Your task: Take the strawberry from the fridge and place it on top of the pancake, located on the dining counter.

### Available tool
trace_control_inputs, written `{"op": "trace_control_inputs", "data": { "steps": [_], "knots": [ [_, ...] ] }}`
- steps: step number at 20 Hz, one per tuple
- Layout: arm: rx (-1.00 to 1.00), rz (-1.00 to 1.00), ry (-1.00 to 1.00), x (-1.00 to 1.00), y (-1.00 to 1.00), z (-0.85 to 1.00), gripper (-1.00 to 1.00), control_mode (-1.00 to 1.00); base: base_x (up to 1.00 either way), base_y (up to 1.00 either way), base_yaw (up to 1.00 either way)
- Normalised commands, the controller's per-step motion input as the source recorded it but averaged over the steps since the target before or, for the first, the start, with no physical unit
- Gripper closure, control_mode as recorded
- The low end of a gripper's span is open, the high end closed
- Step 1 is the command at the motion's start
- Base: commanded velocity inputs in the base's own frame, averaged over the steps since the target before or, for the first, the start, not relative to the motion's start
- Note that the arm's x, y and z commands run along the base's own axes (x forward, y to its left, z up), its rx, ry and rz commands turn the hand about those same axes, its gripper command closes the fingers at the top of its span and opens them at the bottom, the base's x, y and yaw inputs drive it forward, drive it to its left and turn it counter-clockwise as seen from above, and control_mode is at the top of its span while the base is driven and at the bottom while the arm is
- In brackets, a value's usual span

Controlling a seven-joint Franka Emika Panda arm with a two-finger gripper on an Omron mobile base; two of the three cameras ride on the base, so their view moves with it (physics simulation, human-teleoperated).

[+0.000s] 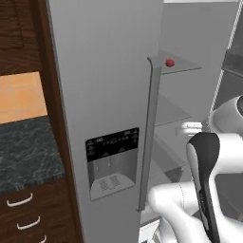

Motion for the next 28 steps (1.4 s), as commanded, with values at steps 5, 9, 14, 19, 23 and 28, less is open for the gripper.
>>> {"op": "trace_control_inputs", "data": {
  "steps": [5, 9, 14, 19, 23, 28],
  "knots": [
    [0.0, 0.0, 0.0, 0.0, 0.0, 0.0, -1.0, 1.0, 0.34, -0.22, 0.24],
    [0.0, 0.0, 0.0, 0.0, 0.0, 0.0, -1.0, 1.0, 0.44, -0.02, 0.25],
    [0.0, 0.0, 0.0, 0.0, 0.0, 0.0, -1.0, 1.0, 0.34, -0.11, 0.22],
    [0.0, 0.0, 0.0, 0.0, 0.0, 0.0, -1.0, 1.0, 0.14, -0.36, 0.21],
    [0.0, 0.0, 0.0, 0.0, 0.0, 0.0, -1.0, 1.0, 0.1, -0.43, 0.18],
    [0.0, 0.0, 0.0, 0.0, 0.0, 0.0, -1.0, 1.0, 0.25, -0.27, 0.15]
  ]
}}
